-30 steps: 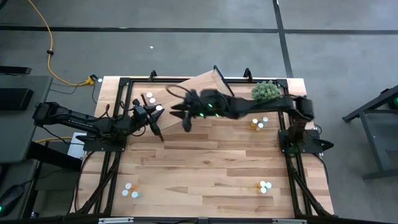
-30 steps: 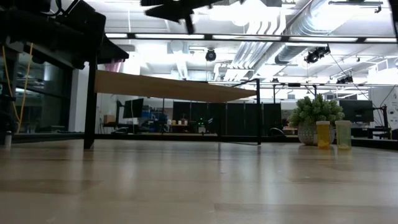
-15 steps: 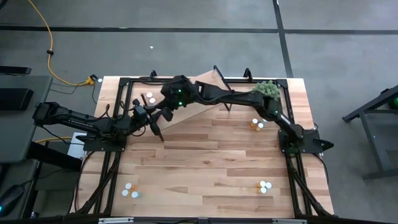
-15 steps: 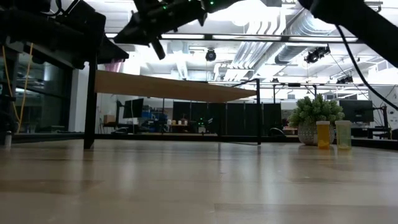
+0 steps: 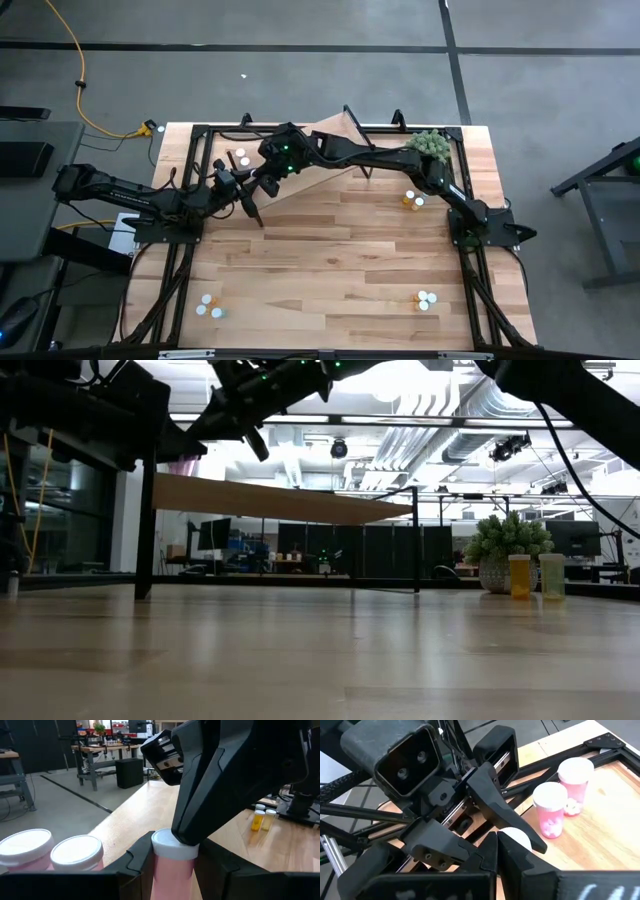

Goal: Pick and place medicine bottles onto shelf by color
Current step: Put the pink pill bottle on the shelf aligned with the other pink pill bottles

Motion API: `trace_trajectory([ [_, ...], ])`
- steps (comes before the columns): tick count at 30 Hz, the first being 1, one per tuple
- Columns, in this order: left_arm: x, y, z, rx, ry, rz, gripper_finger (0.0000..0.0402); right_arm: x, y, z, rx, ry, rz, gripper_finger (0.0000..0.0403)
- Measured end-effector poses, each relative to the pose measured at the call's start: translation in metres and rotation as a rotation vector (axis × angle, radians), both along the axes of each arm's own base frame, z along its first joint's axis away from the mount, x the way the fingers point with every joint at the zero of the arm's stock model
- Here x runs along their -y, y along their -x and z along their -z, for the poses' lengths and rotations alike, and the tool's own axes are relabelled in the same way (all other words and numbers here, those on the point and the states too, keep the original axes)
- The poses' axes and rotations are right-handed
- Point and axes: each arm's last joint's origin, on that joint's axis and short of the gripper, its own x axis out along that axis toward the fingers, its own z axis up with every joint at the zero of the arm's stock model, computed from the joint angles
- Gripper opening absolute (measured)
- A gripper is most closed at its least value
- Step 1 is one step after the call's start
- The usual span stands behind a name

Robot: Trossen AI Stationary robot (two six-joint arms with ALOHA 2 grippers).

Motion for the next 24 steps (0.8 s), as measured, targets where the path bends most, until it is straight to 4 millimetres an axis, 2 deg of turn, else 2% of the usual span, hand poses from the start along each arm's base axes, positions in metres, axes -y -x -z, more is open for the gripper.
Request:
trace_trajectory([
  [11, 0.0, 0.0, 0.0, 0.0, 0.0, 0.0, 0.0109, -0.0013, -0.0003, 0.001, -0.006, 0.008, 0.004, 0.0],
  [24, 0.0, 0.0, -0.0004, -0.026, -0.028, 0.006, 0.0161, -0.0002, -0.0003, 0.0039, -0.025, 0.027, 0.035, 0.0],
])
